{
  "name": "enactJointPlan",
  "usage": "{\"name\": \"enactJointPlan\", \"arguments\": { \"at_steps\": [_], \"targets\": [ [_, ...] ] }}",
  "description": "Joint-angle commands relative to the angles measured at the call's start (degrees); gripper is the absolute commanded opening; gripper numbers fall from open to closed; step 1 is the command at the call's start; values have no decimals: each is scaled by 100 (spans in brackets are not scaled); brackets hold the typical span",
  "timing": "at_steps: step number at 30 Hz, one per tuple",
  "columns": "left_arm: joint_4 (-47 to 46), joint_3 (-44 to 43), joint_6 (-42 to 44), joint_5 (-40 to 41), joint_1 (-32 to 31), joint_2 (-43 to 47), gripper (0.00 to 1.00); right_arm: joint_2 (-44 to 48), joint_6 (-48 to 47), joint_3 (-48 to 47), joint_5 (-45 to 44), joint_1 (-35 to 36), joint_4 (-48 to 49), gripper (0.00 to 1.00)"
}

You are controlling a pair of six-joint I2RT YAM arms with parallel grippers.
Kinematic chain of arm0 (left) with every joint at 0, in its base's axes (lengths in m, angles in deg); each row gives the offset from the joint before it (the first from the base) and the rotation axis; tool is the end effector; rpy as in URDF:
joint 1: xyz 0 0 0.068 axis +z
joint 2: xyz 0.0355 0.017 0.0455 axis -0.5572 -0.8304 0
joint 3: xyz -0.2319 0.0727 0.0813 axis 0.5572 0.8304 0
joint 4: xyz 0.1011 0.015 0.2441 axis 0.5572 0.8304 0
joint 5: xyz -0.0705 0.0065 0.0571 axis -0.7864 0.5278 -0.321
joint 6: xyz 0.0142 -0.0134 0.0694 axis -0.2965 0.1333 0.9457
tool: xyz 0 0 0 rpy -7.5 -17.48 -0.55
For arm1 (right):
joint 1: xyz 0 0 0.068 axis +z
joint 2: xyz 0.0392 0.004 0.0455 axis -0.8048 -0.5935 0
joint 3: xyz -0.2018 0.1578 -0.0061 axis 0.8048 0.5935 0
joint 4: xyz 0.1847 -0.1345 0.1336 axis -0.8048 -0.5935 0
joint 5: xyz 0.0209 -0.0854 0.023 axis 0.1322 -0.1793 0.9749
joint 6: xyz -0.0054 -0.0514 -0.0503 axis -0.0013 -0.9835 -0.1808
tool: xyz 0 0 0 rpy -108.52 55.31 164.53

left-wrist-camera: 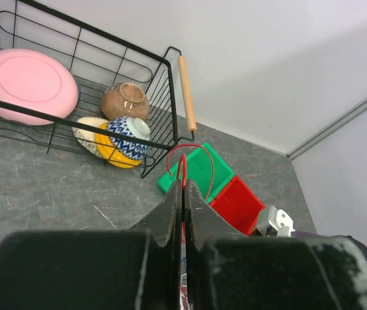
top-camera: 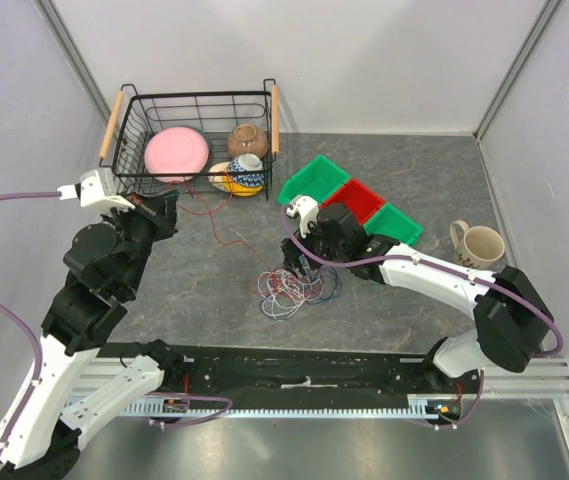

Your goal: Wrap the cables

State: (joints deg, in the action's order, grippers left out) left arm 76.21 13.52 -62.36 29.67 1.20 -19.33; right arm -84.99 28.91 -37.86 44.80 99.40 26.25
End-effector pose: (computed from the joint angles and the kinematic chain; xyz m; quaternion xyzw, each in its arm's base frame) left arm 0.1409 -0.0587 0.4307 -0.1502 0.6929 -0.2219 0.6694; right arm 0.2365 0.2569 0.2162 -0.3536 0.8058 0.2581 0.3988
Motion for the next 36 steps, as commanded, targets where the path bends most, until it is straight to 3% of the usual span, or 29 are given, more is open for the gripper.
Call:
{"name": "enactJointPlan", "arguments": {
  "at_steps": [1,5,12,15,16,19,21,28,32,36],
  "targets": [
    [-16,-231,49,316,-21,-2,2,16,325,59,214,95,-34,89],
    [11,-205,14,334,-21,25,2,-106,501,51,-504,385,-472,82],
    [134,-135,-92,334,-21,121,2,-739,766,-71,-374,430,-280,70],
    [186,-82,-145,369,-21,218,2,-1082,765,-334,-514,430,-272,41],
    [204,-64,-171,378,-21,288,2,-1117,809,-414,-602,438,-272,20],
    [266,-20,-215,465,-21,402,2,-899,915,-607,-866,430,-272,1],
    [327,-29,-224,658,-21,499,2,-451,871,-651,-866,438,-307,0],
    [389,-11,-241,1361,-21,754,2,1060,371,-1064,-2699,430,-1035,0],
    [380,94,-426,1503,-21,825,2,1589,185,-1450,-3325,430,-1124,0],
    [424,191,-540,1547,-21,649,2,1932,-86,-1934,-2995,430,-774,0]
  ]
}}
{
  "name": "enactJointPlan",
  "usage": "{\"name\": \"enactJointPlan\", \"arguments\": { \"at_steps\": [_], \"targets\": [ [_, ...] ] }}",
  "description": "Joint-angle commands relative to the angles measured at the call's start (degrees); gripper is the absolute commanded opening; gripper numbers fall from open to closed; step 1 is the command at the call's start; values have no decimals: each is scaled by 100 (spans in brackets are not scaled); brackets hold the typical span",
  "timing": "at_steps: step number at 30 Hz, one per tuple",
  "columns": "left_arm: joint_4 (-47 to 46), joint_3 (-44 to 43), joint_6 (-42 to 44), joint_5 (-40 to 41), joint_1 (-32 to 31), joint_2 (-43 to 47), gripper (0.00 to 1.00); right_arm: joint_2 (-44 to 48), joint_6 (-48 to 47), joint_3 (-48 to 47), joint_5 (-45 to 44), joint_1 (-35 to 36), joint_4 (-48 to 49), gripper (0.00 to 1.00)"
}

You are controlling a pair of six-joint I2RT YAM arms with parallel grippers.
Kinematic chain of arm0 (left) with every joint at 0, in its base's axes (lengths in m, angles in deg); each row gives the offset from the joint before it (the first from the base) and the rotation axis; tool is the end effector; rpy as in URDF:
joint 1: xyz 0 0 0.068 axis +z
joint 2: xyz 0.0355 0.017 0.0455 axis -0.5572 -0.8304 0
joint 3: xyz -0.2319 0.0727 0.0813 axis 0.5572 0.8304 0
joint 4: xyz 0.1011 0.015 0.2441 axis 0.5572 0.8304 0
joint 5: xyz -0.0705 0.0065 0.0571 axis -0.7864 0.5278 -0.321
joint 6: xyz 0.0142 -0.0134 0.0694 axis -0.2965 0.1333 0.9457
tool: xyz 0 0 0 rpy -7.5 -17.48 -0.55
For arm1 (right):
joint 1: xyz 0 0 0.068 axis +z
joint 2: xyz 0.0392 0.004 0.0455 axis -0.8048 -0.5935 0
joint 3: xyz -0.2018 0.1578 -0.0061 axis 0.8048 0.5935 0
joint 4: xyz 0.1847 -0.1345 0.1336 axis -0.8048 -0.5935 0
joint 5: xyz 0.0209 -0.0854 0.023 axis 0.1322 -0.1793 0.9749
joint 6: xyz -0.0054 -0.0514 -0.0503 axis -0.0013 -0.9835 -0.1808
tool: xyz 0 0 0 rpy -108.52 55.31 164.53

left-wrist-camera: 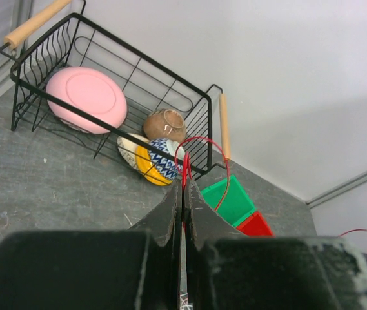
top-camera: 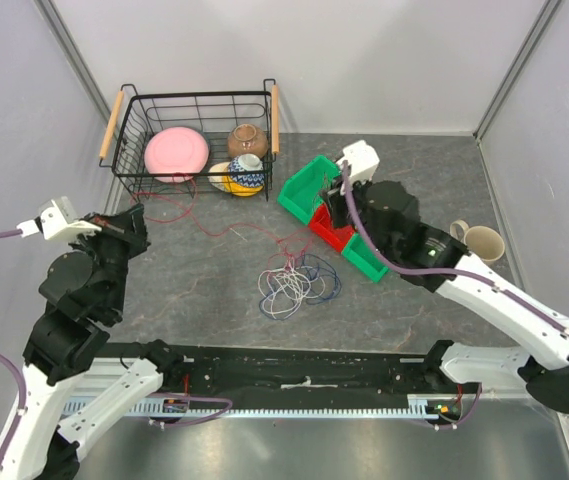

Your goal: Wrap the cables

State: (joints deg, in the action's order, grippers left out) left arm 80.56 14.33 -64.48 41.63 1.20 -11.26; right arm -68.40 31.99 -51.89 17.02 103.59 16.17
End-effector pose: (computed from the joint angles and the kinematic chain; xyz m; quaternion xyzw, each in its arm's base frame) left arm 0.1054 -0.0235 0.4317 -0.2394 0.6521 -0.1775 0.6971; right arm 0.2057 0.2156 0.3770 -0.1937 0.7555 0.1765 0.6005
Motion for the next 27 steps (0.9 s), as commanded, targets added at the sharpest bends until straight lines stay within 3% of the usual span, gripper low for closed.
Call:
{"name": "enactJointPlan", "arguments": {
  "at_steps": [1,5,15,21,27],
  "targets": [
    [67,110,-372,447,-21,-210,2,369,-474,-627,-163,1,409,0],
    [586,-65,-653,948,-21,-325,2,423,-869,-1364,-574,10,683,0],
    [1518,-215,-1242,1915,-21,-70,2,256,-2521,-2333,-3053,-16,1227,0],
    [1483,-672,-1049,2293,-29,-88,2,186,-3593,-2817,-3336,-86,1780,0],
    [739,-760,-419,2083,-21,-149,2,45,-3323,-3098,-2800,-95,1231,0]
  ]
}}
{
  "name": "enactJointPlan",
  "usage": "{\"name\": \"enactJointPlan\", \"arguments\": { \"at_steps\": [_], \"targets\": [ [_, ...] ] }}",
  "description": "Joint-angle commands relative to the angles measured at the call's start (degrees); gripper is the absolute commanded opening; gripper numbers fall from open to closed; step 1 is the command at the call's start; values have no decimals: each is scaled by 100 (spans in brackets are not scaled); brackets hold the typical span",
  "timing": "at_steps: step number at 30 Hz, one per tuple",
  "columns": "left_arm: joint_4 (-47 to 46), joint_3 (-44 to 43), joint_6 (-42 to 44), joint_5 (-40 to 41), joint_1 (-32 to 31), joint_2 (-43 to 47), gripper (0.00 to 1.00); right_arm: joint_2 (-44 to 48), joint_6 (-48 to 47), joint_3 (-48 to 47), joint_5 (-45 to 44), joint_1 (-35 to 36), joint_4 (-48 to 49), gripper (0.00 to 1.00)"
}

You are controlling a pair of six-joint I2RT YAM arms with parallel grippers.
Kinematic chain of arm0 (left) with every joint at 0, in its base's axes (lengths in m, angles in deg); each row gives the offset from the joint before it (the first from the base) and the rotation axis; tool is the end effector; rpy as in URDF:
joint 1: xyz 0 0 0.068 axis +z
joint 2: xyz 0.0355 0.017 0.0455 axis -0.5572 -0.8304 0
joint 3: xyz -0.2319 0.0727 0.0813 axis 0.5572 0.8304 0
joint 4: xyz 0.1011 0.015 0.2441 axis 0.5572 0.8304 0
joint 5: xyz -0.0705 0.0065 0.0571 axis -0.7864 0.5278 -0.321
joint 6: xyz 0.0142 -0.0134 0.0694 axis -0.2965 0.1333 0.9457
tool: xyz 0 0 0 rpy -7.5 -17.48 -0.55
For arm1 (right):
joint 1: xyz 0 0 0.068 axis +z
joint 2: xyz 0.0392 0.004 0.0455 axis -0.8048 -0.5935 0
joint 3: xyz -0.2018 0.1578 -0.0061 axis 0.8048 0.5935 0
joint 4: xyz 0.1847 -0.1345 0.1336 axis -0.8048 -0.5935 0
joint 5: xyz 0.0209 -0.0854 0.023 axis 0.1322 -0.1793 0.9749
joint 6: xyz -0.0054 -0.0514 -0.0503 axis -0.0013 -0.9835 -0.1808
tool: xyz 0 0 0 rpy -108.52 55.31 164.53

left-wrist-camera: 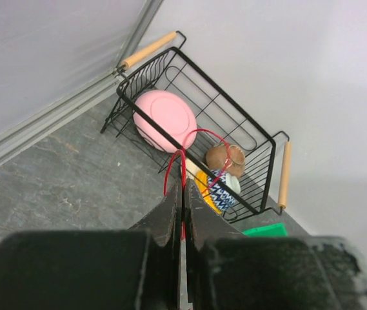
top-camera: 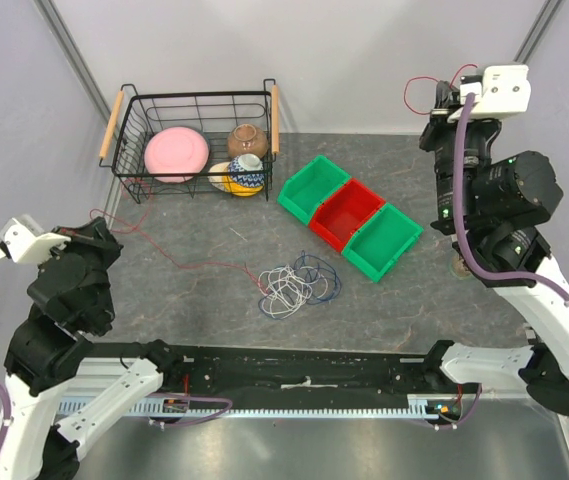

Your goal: Wrap the cables

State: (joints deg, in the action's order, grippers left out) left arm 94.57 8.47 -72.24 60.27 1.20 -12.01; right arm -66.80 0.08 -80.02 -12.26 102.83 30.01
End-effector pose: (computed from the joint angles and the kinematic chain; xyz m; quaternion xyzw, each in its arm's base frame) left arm 0.0867 0.0039 0.4320 -0.3636 0.6307 -0.0635 0.6826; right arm 0.1621 0.1204 0.5753 0.0045 0.5754 -0.0357 0.8171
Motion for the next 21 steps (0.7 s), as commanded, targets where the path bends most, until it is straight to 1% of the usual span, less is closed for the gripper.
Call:
{"name": "enactJointPlan", "arguments": {
  "at_steps": [1,3,5,9,11,14,15,18,21],
  "targets": [
    [-787,-279,490,149,-21,-110,2,-158,-88,-250,138,-19,-190,0],
    [-1085,-376,919,-27,-21,-197,2,-316,35,-241,156,-10,-374,0],
    [-1367,-455,1089,-159,-21,-259,2,-404,141,-163,121,-28,-454,0],
    [-1517,-193,1089,-362,-21,-382,2,-431,475,303,138,-63,-507,0],
    [-1553,62,1037,-467,-21,-496,2,-414,773,593,287,-141,-507,0],
    [-1579,352,897,-941,-21,-680,2,-449,1107,936,857,-308,-516,0],
    [-1588,423,852,-1238,-21,-725,2,-527,1178,1015,963,-344,-463,0],
    [-1684,678,755,-1731,-21,-883,2,-711,1345,1419,1403,-493,-157,0],
    [-1676,810,659,-1847,-21,-971,2,-967,1574,1587,1851,-686,-129,0]
  ]
}}
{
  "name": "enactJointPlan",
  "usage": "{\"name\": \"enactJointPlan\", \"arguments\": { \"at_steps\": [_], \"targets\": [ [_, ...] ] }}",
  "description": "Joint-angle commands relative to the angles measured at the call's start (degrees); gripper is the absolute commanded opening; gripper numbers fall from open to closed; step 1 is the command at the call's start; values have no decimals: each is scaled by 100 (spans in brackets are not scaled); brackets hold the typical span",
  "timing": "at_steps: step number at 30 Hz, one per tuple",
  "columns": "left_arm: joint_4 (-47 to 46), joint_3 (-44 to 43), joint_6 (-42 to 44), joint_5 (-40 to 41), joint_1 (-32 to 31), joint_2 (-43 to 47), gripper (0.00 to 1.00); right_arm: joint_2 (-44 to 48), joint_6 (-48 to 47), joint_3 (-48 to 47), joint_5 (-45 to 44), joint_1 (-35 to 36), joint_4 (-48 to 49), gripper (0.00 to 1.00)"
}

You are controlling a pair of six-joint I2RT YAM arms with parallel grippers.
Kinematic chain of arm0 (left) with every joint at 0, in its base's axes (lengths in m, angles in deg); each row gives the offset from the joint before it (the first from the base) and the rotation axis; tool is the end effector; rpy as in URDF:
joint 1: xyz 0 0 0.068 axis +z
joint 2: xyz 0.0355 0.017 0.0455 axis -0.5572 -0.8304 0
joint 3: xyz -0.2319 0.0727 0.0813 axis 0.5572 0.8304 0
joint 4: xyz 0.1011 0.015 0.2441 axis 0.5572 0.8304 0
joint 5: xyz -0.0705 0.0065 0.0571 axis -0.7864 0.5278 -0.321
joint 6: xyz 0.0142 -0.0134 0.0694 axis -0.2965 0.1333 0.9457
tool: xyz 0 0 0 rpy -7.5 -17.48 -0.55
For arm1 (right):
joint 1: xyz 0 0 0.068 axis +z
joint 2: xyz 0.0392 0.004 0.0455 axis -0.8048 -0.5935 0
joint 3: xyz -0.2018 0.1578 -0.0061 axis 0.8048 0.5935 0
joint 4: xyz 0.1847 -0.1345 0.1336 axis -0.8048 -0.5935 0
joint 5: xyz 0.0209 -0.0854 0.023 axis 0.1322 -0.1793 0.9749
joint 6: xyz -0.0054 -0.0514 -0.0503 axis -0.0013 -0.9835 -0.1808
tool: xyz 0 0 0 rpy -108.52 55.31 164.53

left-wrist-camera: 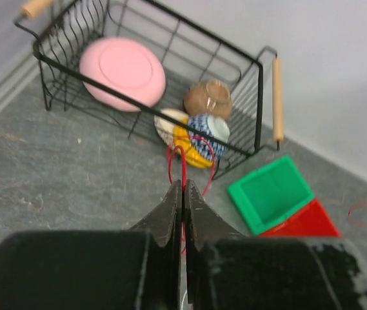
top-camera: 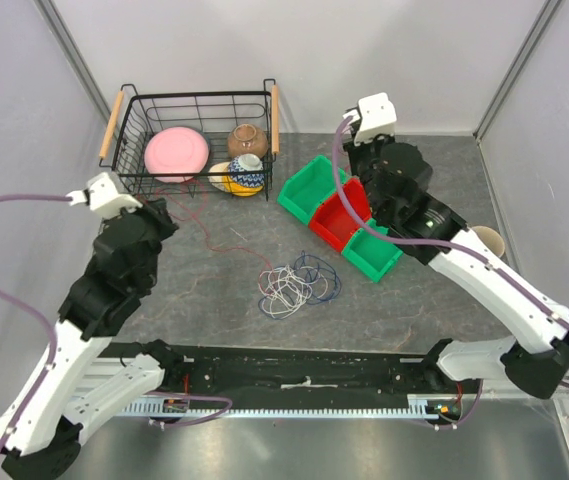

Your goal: Wrap the cables

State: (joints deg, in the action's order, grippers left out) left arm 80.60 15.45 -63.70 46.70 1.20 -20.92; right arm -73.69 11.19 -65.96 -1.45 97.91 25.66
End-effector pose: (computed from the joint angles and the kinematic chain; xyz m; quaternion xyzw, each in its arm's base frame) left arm 0.1509 -0.0480 0.4076 -0.2392 0.7034 -0.0881 0.6635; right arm 0.2396 0.1837 0.4624 -0.1089 0.6731 -0.0283 0.7309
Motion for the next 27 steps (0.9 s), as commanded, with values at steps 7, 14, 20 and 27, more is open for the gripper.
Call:
{"name": "enactJointPlan", "arguments": {
  "at_steps": [7,14,20,27],
  "targets": [
    [-262,306,-293,-657,-21,-79,2,-376,1113,682,1350,-468,447,0],
    [-262,385,-336,-657,-21,-106,2,-182,1299,1130,1403,-503,464,0],
    [-244,456,-363,-692,-21,-115,2,-296,1378,1412,1631,-740,657,0],
    [-191,447,-381,-675,-21,-71,2,-270,1430,1815,1579,-968,719,0]
  ]
}}
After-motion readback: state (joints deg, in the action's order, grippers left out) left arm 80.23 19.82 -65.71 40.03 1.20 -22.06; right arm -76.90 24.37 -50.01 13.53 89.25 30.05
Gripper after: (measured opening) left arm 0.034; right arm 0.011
